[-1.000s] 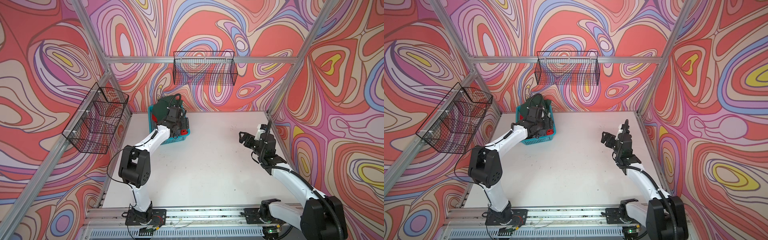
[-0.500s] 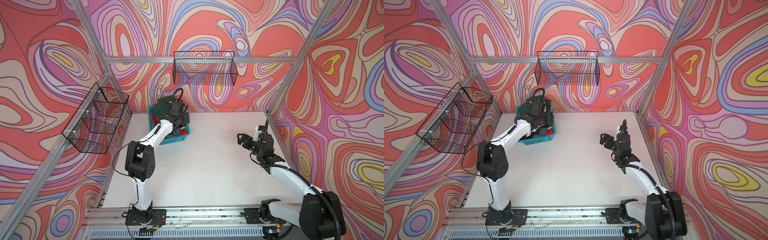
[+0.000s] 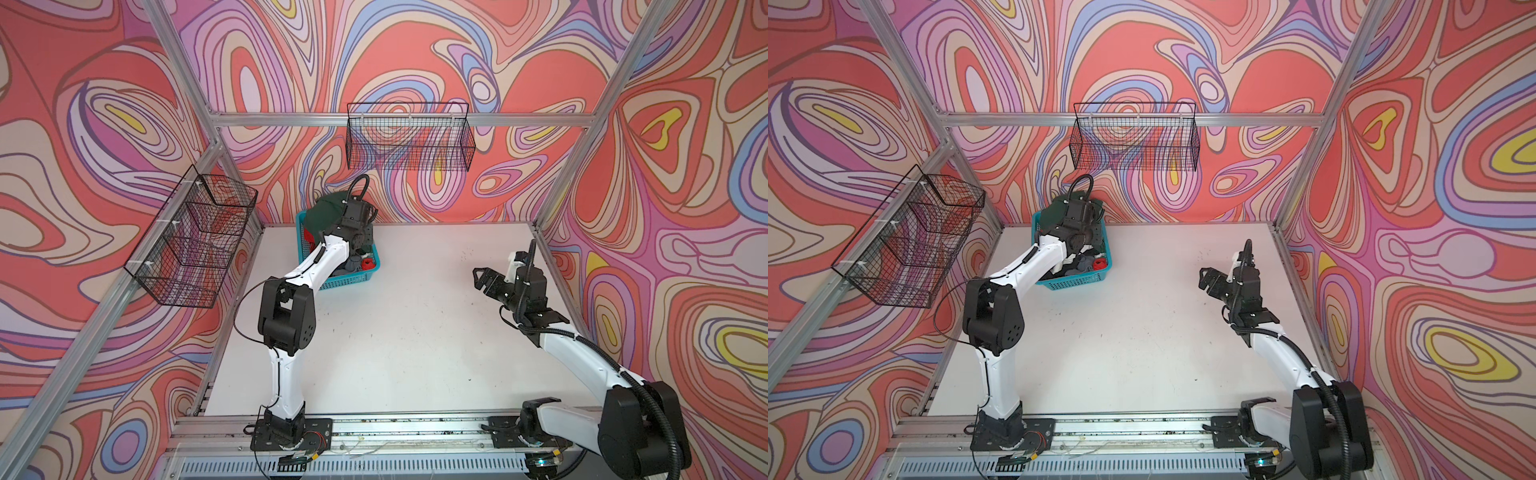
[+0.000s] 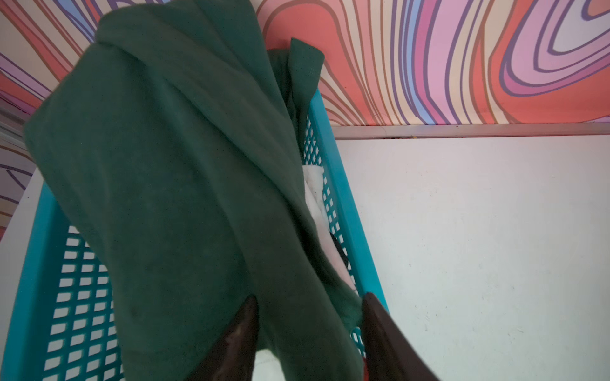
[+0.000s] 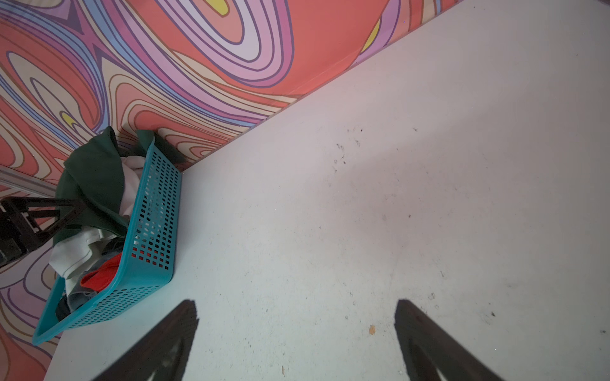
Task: Fold and stack the t-shirts
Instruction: 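Grasp the green t-shirt with the left gripper and lift it up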
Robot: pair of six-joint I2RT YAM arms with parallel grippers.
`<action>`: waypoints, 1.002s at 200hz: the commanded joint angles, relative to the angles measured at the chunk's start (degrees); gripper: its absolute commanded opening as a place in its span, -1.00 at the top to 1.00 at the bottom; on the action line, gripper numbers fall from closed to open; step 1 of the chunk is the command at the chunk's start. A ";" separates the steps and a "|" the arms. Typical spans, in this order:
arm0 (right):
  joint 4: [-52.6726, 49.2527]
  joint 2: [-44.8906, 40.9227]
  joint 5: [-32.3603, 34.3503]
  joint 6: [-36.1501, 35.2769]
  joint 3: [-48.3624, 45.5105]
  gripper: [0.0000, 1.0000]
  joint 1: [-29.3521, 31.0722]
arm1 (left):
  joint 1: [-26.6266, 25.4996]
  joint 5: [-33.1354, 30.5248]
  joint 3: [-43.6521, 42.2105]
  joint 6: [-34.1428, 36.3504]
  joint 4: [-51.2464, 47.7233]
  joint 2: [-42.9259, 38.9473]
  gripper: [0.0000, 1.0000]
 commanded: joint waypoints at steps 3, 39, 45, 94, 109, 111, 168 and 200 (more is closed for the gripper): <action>-0.21 -0.35 -0.47 0.60 -0.25 -0.96 0.28 | -0.16 -2.75 2.54 1.85 -1.57 1.18 0.58; 0.12 -0.46 -1.17 1.03 -0.30 -0.95 0.29 | -0.18 -3.26 2.53 1.52 -2.31 -0.60 1.00; 0.14 -0.40 -1.20 1.16 -0.34 -0.95 0.23 | -0.19 -3.30 2.09 1.39 -2.29 -1.32 1.00; 0.90 -0.53 -2.76 1.95 -0.30 -0.94 0.33 | -0.16 -4.82 -2.86 0.44 -2.53 -11.46 1.00; 0.71 -0.47 -2.86 2.14 -0.01 -0.94 0.63 | -0.23 -4.35 -4.47 0.86 -1.27 -16.08 1.00; 0.60 -0.40 -2.90 2.13 0.11 -0.94 0.70 | -0.18 -4.34 -4.55 0.94 -1.13 -16.55 1.00; 0.65 0.54 -1.21 1.79 2.36 -0.96 5.58 | -0.19 -2.01 3.86 4.72 -2.73 -24.41 1.00; 0.26 0.53 -1.15 2.06 3.52 -0.96 7.75 | -0.20 -3.09 16.29 9.60 -5.65 -21.65 1.00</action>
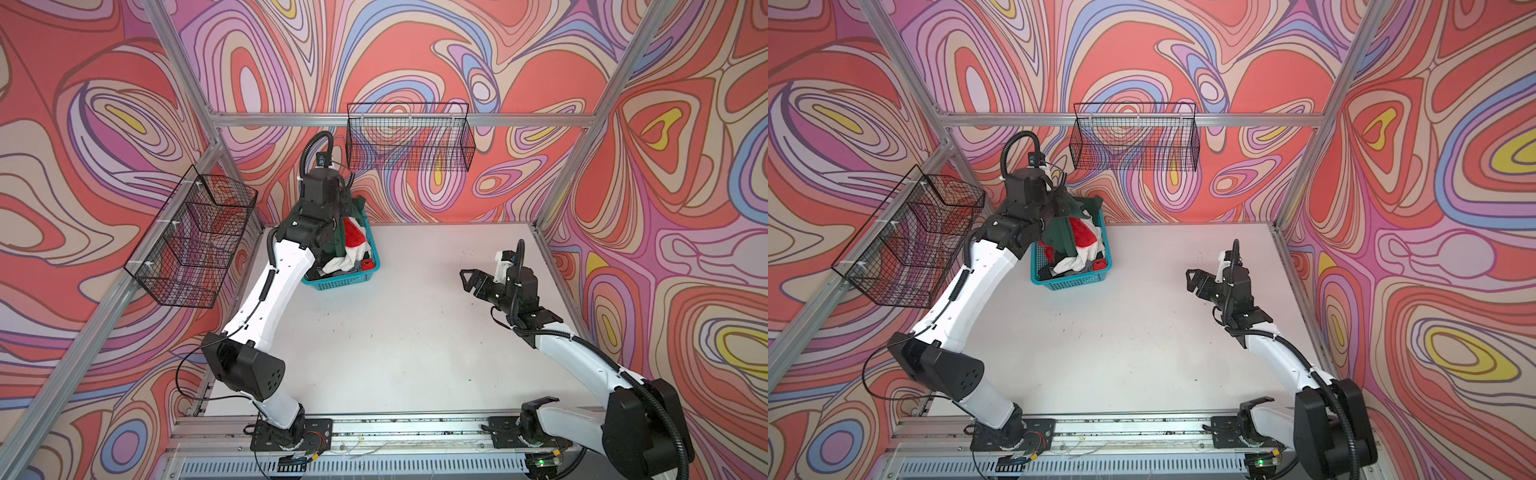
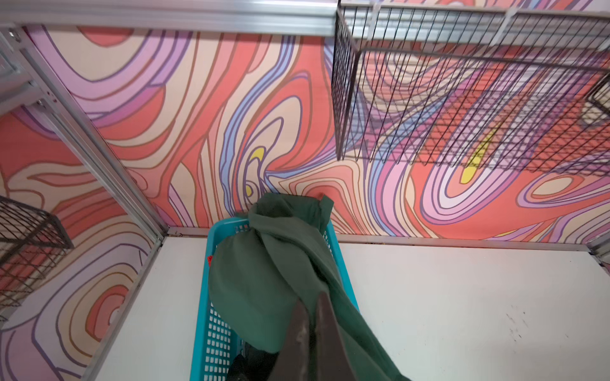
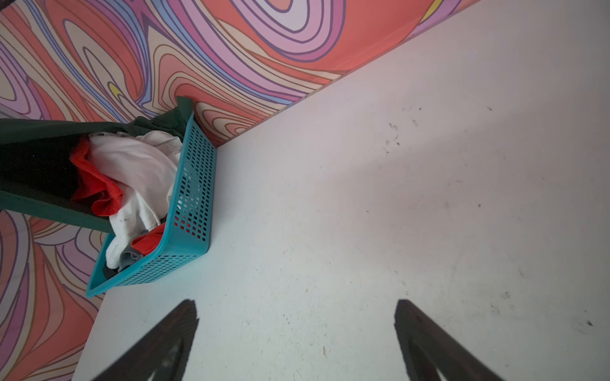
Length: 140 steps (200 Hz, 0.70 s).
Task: Fold and stack the t-shirts
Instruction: 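Grasp the green t-shirt with the left gripper and lift it up, then hold the green t-shirt up with the left gripper while the right gripper grasps it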
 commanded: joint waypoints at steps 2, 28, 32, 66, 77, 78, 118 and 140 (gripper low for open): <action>0.12 0.35 1.07 0.58 2.17 -0.96 1.79 | -0.39 0.61 9.95 5.08 -0.14 0.66 1.00; -0.75 0.41 1.71 0.82 3.34 -0.96 4.17 | -0.36 2.34 21.28 7.56 -2.75 3.68 1.00; -0.87 0.40 1.77 0.85 3.49 -0.96 4.52 | -0.40 2.75 22.85 7.95 -3.03 4.09 1.00; -1.39 0.65 3.14 1.13 5.45 -0.96 8.69 | -0.36 3.61 32.25 10.73 -3.89 6.20 1.00; -1.18 1.06 3.77 1.04 6.28 -0.96 10.24 | -0.37 3.65 33.01 11.18 -3.83 6.00 1.00; -1.15 1.13 3.76 1.04 6.42 -0.96 10.32 | -0.41 3.70 33.04 11.15 -3.85 5.95 1.00; 0.11 5.32 2.25 1.14 11.35 -0.97 14.97 | -0.36 11.31 24.50 5.19 -4.21 0.00 1.00; 2.94 8.61 1.14 -0.86 14.65 -0.96 18.54 | -0.56 15.46 11.34 0.53 -0.45 -6.53 1.00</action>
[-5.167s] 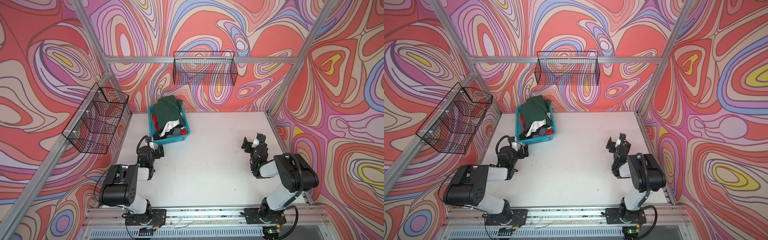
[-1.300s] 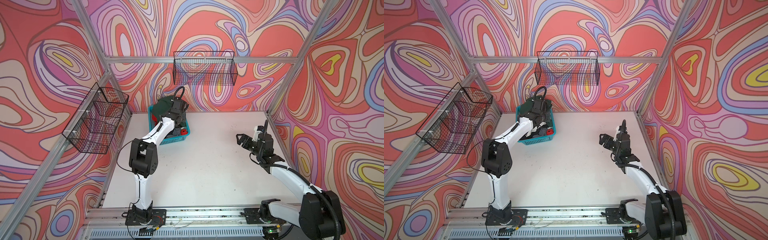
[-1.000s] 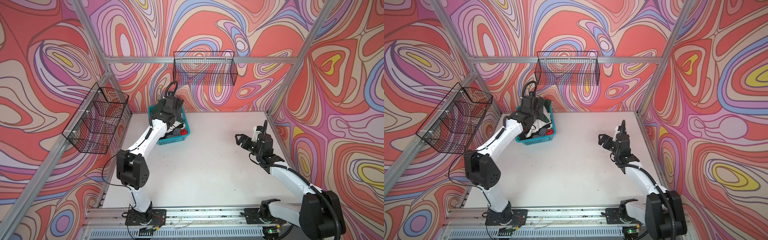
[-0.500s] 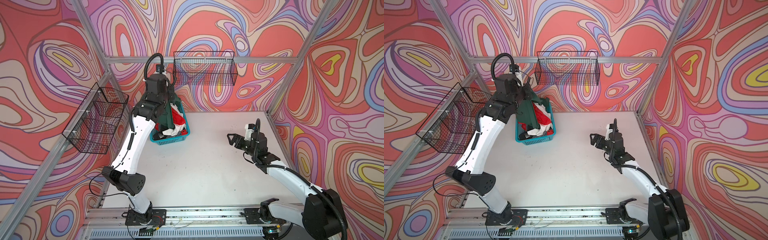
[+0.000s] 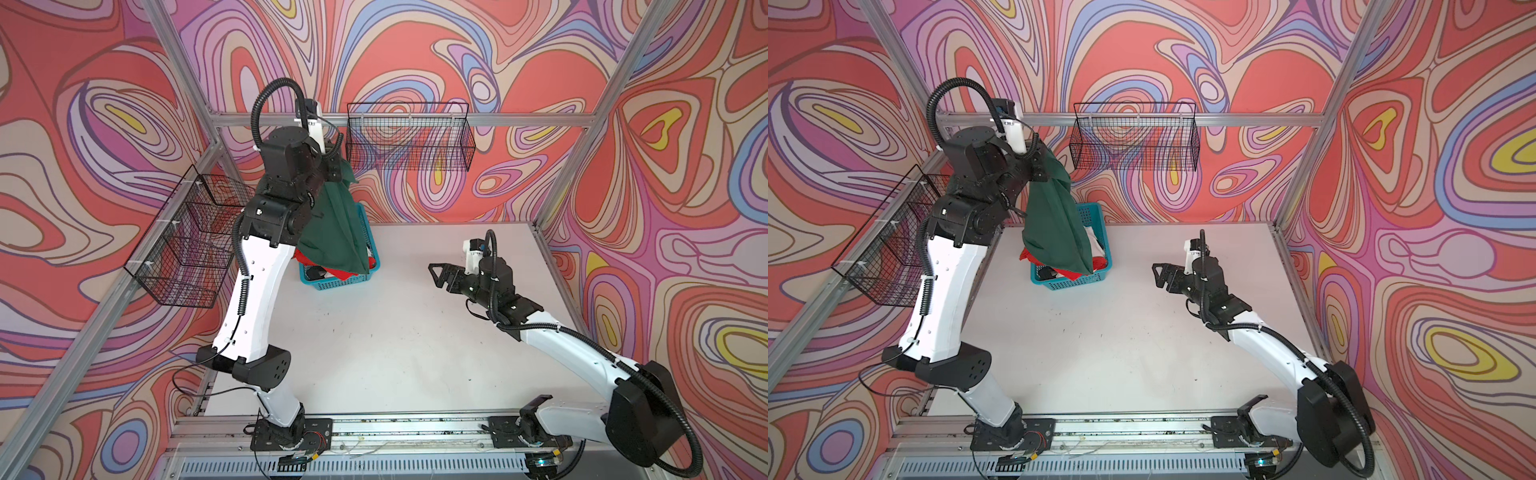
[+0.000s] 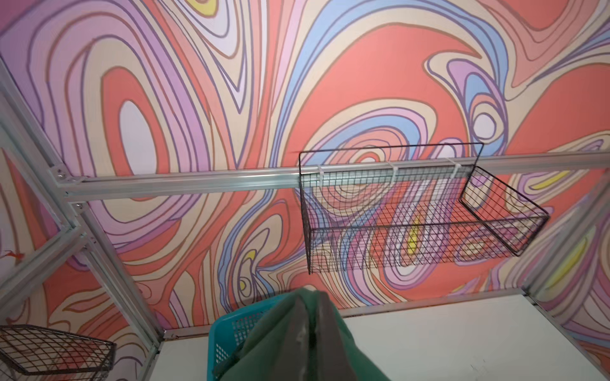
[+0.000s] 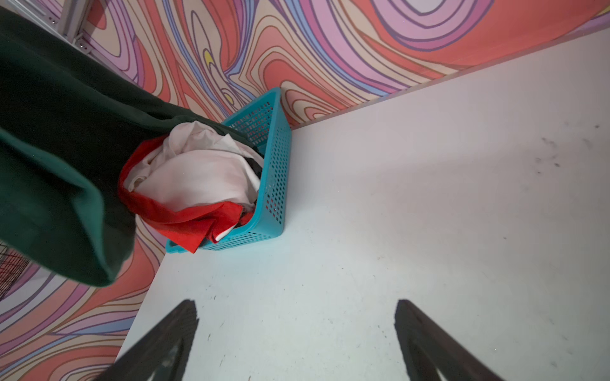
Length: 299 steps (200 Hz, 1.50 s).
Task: Fold and stack the t-shirts
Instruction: 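Hold the green t-shirt up with the left gripper while the right gripper grasps it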
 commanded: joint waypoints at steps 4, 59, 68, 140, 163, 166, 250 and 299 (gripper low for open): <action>3.67 3.67 -0.95 -2.22 4.36 -0.96 4.05 | -0.54 7.39 -11.75 -6.30 6.35 -7.99 1.00; 16.30 16.98 -4.37 -12.70 12.35 -0.97 14.63 | -3.73 8.43 -20.03 -7.82 4.76 -10.02 1.00; 21.51 19.63 -6.00 -11.90 12.59 -0.96 14.68 | -3.72 9.93 -18.39 -9.04 2.89 -9.07 1.00; 35.52 33.96 -6.11 -14.41 21.53 -0.96 15.64 | -4.04 14.12 -27.01 -16.14 4.55 -12.86 1.00; 36.53 37.17 -6.22 -14.54 25.28 -0.96 15.62 | -3.99 13.80 -28.79 -17.20 4.64 -13.68 1.00; 36.94 37.52 -6.12 -14.64 25.56 -0.96 15.63 | -4.05 13.80 -28.95 -17.31 4.61 -13.74 1.00; 47.07 45.70 -1.66 -12.15 32.97 -0.96 15.73 | -3.99 16.74 -30.19 -20.09 4.94 -14.81 1.00; 48.74 50.66 2.50 -12.73 40.69 -0.96 15.74 | -3.99 17.27 -35.51 -22.60 5.51 -18.27 1.00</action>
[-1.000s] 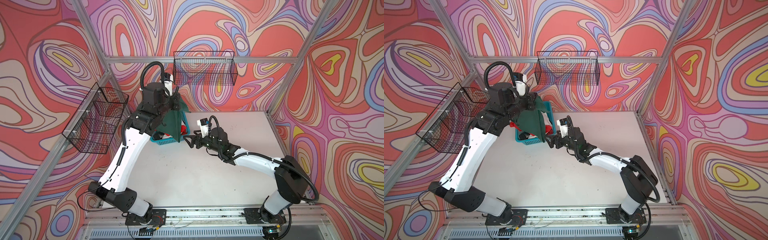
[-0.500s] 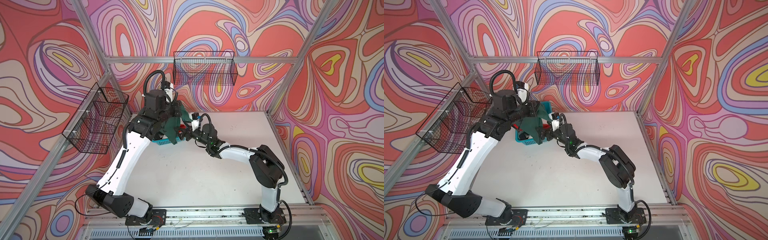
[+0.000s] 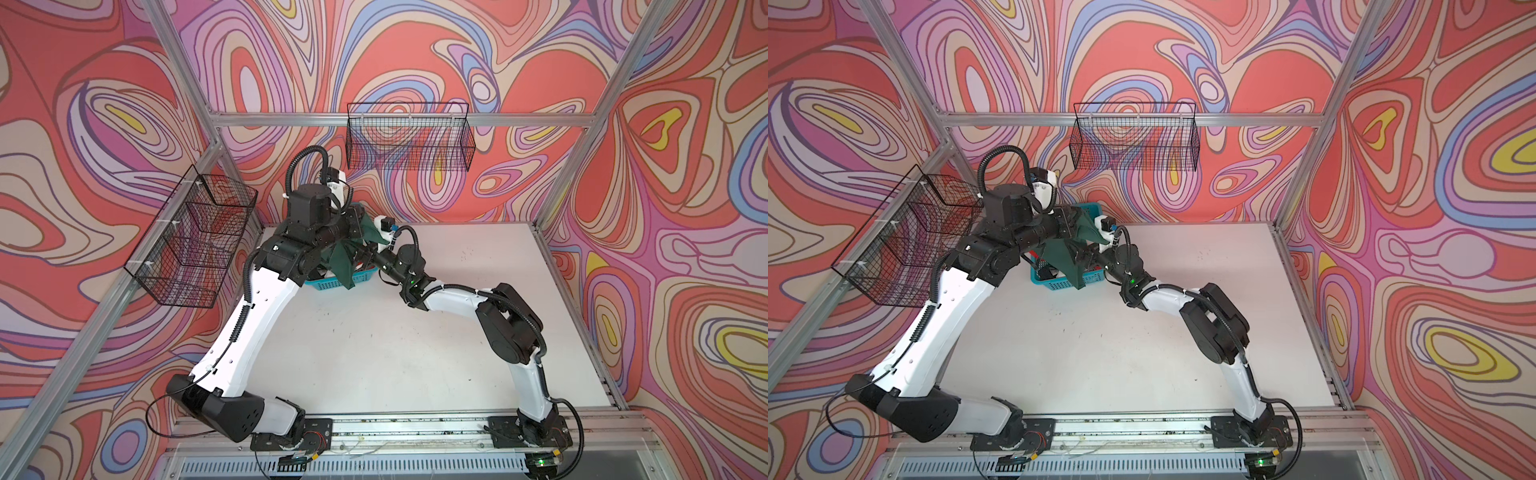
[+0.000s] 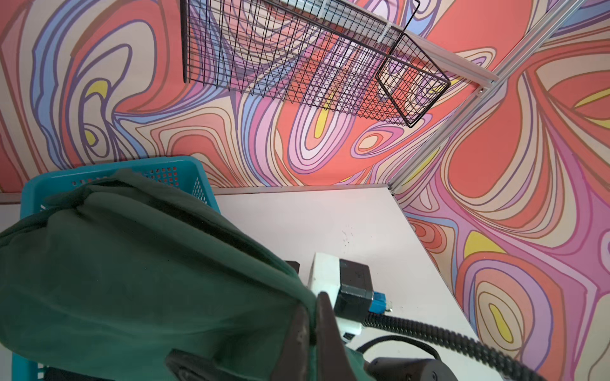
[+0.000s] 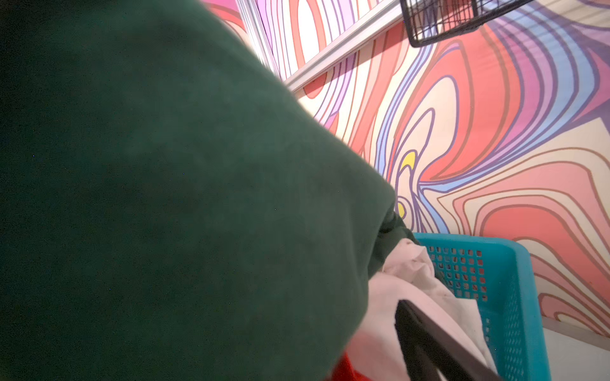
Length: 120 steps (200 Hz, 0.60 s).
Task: Fold and stack the t-shirts
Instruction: 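Hold the green t-shirt up with the left gripper while the right gripper grasps it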
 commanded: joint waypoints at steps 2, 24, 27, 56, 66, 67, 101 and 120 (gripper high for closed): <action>3.00 2.48 3.23 -0.35 4.45 -0.96 0.44 | -0.25 1.84 -2.42 -2.44 2.53 -3.56 1.00; 4.24 4.62 4.73 -0.61 7.75 -0.94 0.43 | -0.27 1.75 -4.67 -2.99 2.92 -4.90 1.00; 4.51 4.87 4.85 -0.65 8.14 -0.90 0.43 | -0.27 1.76 -4.81 -2.99 2.74 -4.96 1.00; 5.62 5.48 6.85 -1.35 10.68 0.53 0.44 | -0.29 0.63 -5.77 -2.31 1.28 -5.69 1.00; 5.42 5.43 7.74 -1.85 11.28 0.82 0.40 | -0.31 0.07 -6.29 -1.94 0.65 -5.84 1.00; 5.34 5.45 7.80 -1.94 11.31 0.84 0.38 | -0.31 -0.01 -6.35 -1.89 0.62 -5.86 1.00; -3.08 4.79 9.34 -5.40 16.77 1.00 0.34 | -0.15 -5.69 -10.78 -1.58 -0.58 -8.13 0.86; -7.17 4.53 9.92 -7.58 19.57 1.00 0.26 | -0.16 -12.04 -14.42 -1.96 -0.97 -10.56 0.25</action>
